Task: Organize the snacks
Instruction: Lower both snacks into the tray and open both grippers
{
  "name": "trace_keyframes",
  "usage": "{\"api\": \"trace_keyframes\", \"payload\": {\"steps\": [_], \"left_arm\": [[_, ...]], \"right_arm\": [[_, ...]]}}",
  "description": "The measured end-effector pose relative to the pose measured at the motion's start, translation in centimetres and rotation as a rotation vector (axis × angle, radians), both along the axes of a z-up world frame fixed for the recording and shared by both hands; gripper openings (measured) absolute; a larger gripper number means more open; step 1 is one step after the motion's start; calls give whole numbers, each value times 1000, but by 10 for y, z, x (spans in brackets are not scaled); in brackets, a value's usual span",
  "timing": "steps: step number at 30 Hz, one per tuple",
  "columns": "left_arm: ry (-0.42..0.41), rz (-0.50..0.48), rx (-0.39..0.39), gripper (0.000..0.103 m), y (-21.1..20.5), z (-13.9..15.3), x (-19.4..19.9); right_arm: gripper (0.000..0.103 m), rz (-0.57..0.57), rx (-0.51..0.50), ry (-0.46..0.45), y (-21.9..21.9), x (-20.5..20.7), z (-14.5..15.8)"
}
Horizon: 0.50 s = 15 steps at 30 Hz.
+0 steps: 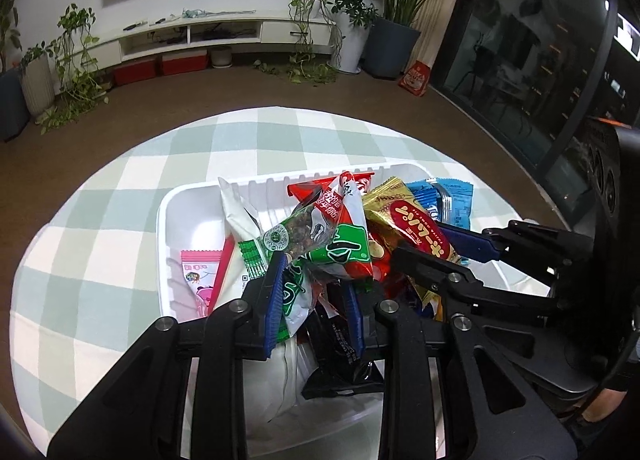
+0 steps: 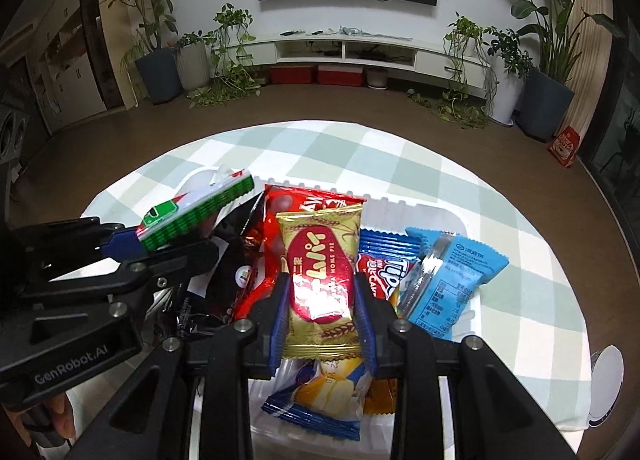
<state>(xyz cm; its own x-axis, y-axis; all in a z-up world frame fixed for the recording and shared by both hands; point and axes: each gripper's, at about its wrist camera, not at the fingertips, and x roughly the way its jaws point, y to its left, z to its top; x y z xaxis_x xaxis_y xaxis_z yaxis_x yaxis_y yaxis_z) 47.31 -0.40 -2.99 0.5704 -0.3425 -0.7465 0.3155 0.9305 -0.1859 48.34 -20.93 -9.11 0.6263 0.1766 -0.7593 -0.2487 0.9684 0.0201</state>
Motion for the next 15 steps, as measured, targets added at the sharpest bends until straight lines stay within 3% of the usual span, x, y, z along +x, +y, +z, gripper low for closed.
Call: {"api": "trace_keyframes", "payload": {"steps": [6, 12, 15], "left_arm": [[-11, -4, 18, 27, -3, 1, -2], [-14, 8, 49, 51, -3, 3, -3], [-15, 8, 51, 56, -1, 2, -3]], "right_arm": [[33, 7, 0, 3, 2, 1, -1], [34, -4, -6, -1, -1, 3, -2], [34, -6, -9, -4, -2, 3, -2]]}}
